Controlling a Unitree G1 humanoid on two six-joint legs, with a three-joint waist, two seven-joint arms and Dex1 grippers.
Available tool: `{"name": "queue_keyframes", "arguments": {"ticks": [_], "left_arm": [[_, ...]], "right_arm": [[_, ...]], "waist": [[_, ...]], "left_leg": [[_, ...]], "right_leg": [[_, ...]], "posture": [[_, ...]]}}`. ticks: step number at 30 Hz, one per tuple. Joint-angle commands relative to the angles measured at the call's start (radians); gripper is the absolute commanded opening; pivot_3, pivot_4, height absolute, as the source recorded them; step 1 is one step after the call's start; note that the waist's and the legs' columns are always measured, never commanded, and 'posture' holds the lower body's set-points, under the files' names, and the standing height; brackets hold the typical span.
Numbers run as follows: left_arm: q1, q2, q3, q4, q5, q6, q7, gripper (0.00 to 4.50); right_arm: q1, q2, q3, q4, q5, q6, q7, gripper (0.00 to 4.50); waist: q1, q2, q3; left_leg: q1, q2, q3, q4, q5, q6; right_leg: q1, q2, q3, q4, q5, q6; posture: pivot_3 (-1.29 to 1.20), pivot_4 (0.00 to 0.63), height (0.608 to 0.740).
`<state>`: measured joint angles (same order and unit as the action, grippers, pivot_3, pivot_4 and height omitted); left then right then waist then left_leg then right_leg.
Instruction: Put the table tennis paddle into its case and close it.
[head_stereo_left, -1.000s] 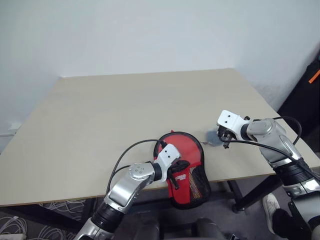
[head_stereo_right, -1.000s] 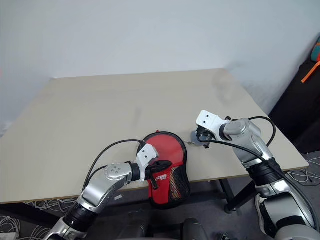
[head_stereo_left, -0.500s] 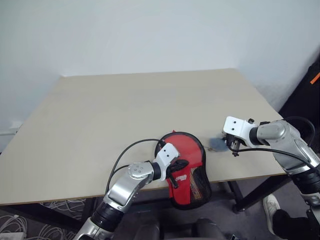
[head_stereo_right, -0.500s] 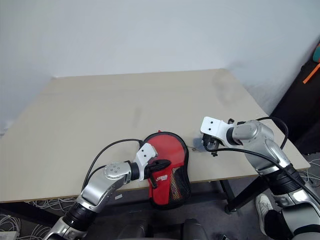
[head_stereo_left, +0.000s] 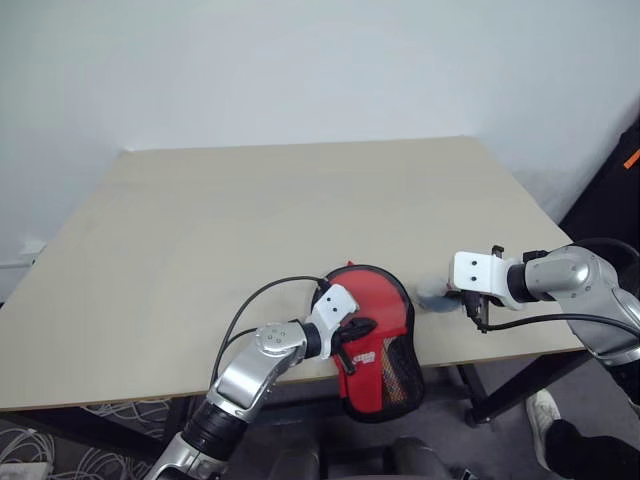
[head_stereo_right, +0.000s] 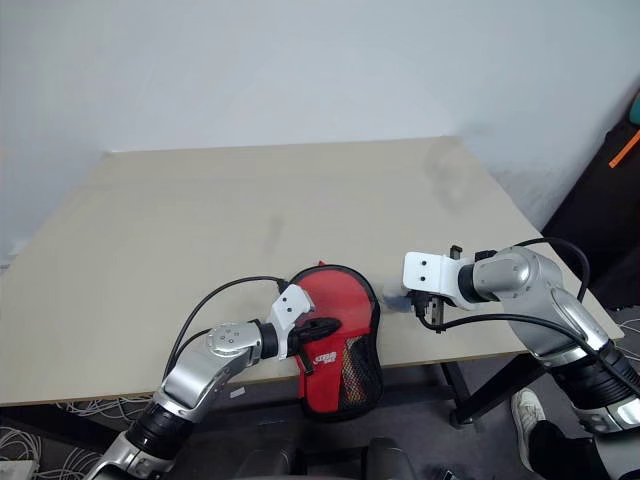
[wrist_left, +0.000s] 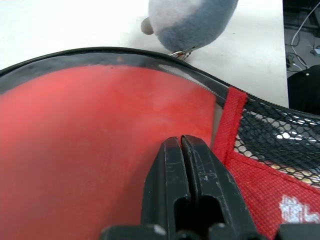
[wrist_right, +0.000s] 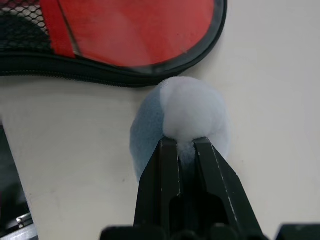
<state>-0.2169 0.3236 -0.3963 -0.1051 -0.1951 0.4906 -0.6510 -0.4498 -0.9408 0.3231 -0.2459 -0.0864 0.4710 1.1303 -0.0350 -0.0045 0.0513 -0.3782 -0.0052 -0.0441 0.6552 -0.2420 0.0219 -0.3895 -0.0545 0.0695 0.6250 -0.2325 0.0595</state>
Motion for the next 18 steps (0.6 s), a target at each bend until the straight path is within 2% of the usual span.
{"name": "queue_keyframes", "arguments": {"ticks": [1,18], "left_arm": [[0.026,0.03,-0.005,0.09,0.046,0.042,0.009,0.0],[0.026,0.028,-0.002,0.093,0.047,0.042,0.007,0.0]], "right_arm": [[0.011,-0.048,-0.04,-0.011,0.004,-0.006,0.027,0.01],[0.059,-0.083,-0.031,0.061,0.01,-0.07,0.047,0.01]], "waist": [[0.007,0.0,0.0],[0.022,0.0,0.0]], "left_leg": [[0.0,0.0,0.0,0.0,0.0,0.0],[0.0,0.0,0.001,0.0,0.0,0.0]], "right_leg": [[0.0,0.0,0.0,0.0,0.0,0.0],[0.0,0.0,0.0,-0.001,0.0,0.0]], "posture": [[0.0,0.0,0.74],[0.0,0.0,0.74]]}}
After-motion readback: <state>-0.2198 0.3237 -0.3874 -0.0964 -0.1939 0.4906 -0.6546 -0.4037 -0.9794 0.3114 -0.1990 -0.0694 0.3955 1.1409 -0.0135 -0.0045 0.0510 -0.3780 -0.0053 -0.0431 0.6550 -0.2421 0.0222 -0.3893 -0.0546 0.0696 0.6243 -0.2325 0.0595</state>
